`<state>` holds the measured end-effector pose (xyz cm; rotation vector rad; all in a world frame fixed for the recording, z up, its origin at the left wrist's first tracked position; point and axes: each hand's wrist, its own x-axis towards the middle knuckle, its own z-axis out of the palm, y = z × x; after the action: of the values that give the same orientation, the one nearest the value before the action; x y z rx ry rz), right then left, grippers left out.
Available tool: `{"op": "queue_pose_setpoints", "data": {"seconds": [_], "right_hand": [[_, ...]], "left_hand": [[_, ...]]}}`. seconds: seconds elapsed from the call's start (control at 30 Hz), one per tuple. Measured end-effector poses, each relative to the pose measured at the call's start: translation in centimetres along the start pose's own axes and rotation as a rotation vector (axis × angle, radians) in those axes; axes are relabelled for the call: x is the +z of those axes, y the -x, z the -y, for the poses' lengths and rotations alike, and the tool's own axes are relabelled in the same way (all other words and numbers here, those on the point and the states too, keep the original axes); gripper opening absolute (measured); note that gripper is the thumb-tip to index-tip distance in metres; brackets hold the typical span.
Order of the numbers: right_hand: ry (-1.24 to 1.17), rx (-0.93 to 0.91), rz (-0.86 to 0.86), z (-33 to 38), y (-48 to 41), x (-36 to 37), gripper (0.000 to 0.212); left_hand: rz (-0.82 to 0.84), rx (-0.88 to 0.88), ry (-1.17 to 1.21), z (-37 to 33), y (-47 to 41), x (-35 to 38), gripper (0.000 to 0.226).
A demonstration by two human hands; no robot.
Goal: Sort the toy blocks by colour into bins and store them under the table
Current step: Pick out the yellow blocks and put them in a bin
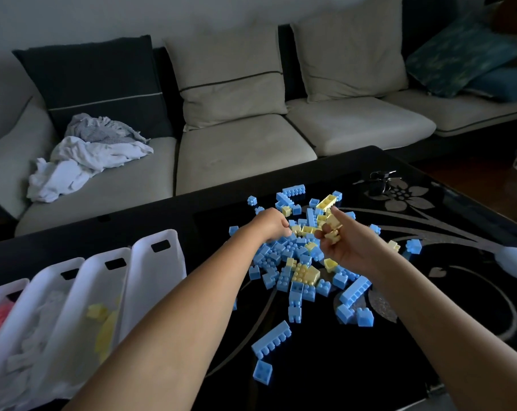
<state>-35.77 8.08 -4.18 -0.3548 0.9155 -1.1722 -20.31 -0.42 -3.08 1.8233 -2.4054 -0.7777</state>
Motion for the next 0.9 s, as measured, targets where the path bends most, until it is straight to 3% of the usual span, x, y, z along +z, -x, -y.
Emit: {"op": "queue_pose_setpoints", "data": {"seconds": [0.13,0.23,0.33,0.53,0.73,0.9], "right_hand": [[-0.019,-0.002,-0.008,-0.1,-0.1,-0.3,0.041],[-0.012,-0.008,-0.008,-0.2,-0.1,-0.4,0.042],[0.0,-0.022,-0.011,-0.3,0.0,-0.3,0.041],[0.018,-0.111,-0.068,-0.5,0.4,-0.3,0.036],[0.028,-0.08,-0.051,-0.6,0.7,0.1,0.039],[0.07,-0.057,0.067,-0.9,1.6,1.4,0.032]], "left_hand": [[0.077,-0.02,-0.061,-0.7,0.7,-0.1,0.006],[0.135,-0.036,-0.083,-1.3,1.3,-0.3,0.043],[0.127,-0.019,-0.109,-1.7,2.0,-0.2,0.046],[-0.049,0.004,-0.114,-1.4,2.6,1.3,0.033],[-0.229,0.07,0.13,-0.7,4.4,0.8,0.025],[-0.358,0.108,0.335,1.4,9.6,-1.4,0.025]]}}
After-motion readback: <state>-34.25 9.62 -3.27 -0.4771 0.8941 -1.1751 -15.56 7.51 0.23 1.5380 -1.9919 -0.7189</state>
